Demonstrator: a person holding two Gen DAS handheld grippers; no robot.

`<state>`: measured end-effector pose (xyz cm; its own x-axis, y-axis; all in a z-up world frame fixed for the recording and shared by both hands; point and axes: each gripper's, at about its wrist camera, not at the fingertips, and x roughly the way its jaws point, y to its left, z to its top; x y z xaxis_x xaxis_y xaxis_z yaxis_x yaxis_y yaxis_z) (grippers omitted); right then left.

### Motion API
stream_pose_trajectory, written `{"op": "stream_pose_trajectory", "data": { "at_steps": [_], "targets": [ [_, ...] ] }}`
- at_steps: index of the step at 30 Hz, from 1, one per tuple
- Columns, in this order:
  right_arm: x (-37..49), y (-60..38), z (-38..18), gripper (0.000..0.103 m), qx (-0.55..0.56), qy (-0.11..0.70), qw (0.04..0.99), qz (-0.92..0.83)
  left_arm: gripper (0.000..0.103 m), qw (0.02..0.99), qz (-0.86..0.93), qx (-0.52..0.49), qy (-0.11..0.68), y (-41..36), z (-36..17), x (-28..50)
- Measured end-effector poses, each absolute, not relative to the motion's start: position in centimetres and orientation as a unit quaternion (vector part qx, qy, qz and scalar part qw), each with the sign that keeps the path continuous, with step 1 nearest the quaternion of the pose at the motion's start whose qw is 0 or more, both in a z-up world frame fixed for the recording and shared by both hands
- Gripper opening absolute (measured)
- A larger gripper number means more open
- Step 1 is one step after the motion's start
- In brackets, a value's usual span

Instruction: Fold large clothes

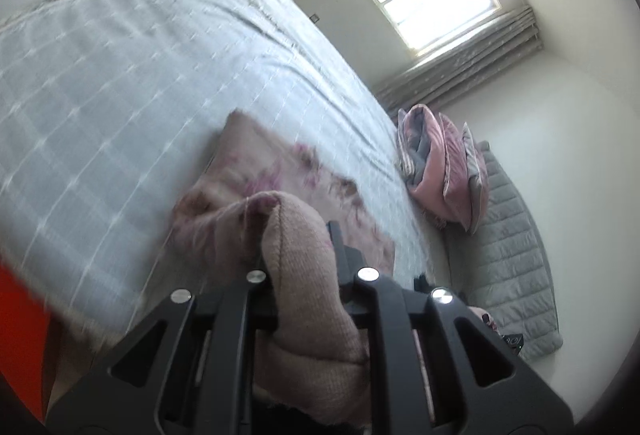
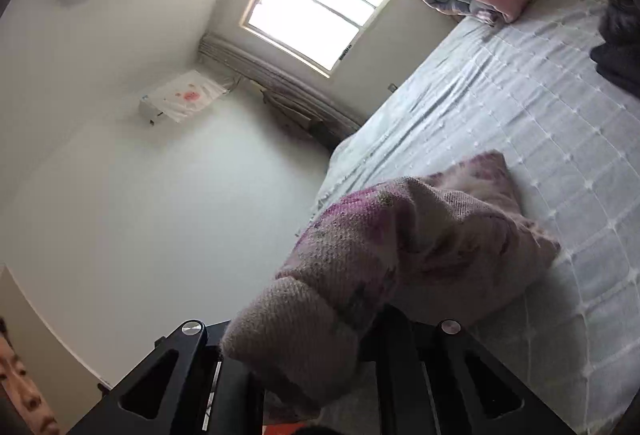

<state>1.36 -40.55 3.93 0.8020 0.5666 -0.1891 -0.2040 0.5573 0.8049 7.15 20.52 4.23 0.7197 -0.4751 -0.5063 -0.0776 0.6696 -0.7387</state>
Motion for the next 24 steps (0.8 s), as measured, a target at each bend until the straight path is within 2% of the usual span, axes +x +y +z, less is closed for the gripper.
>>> {"op": "stream_pose_trajectory", "data": {
  "at_steps": [1,2,3,5,8,10,11,12,14,16,17,18,19,24],
  "targets": [
    [4.2,-40.6,4.4,0.014,0.414,0.219,0.855,0.222,0.019,0.836,-0.107,-0.402,0.358,20.7,4.1,9.9],
    [7.0,-40.7,4.5,0.018,0.417,0.222,0.854,0.216,0.024,0.826,-0.1,-0.419,0.363,20.8,3.7,13.0],
    [10.2,-40.8,4.2,0.02,0.417,0.231,0.856,0.202,0.033,0.821,-0.099,-0.422,0.371,20.8,3.1,16.0],
    [16.1,-41.3,2.3,0.025,0.404,0.262,0.861,0.164,0.042,0.813,-0.089,-0.418,0.396,21.5,0.7,22.0],
    [22.8,-42.8,-3.5,0.026,0.401,0.377,0.832,0.064,0.043,0.799,-0.034,-0.436,0.413,23.8,-2.6,25.6],
    [23.9,-44.3,-6.2,0.027,0.437,0.404,0.801,0.065,0.044,0.796,-0.019,-0.444,0.411,25.1,-3.8,25.8],
    [23.8,-45.1,-7.0,0.028,0.451,0.401,0.794,0.075,0.049,0.799,-0.021,-0.437,0.412,25.3,-4.2,25.7],
    [23.7,-45.7,-7.4,0.034,0.457,0.396,0.792,0.082,0.057,0.807,-0.025,-0.419,0.416,25.1,-4.5,25.5],
    [23.3,-47.0,-7.8,0.044,0.475,0.383,0.786,0.095,0.064,0.82,-0.032,-0.376,0.429,24.1,-5.0,25.1],
    [22.7,-48.0,-7.7,0.049,0.478,0.371,0.791,0.089,0.065,0.829,-0.041,-0.344,0.44,22.9,-5.6,25.3],
    [22.4,-47.9,-7.2,0.056,0.456,0.368,0.806,0.077,0.068,0.831,-0.048,-0.332,0.443,22.4,-5.8,25.5],
    [22.2,-47.6,-6.6,0.067,0.426,0.367,0.825,0.062,0.072,0.834,-0.055,-0.321,0.445,21.8,-5.9,25.7],
    [21.8,-47.3,-5.9,0.071,0.396,0.364,0.841,0.049,0.074,0.837,-0.06,-0.313,0.446,21.2,-6.0,25.9],
    [21.8,-44.4,-4.2,0.074,0.239,0.368,0.898,0.036,0.076,0.841,-0.096,-0.259,0.465,18.3,-6.2,28.2]
  ]
}}
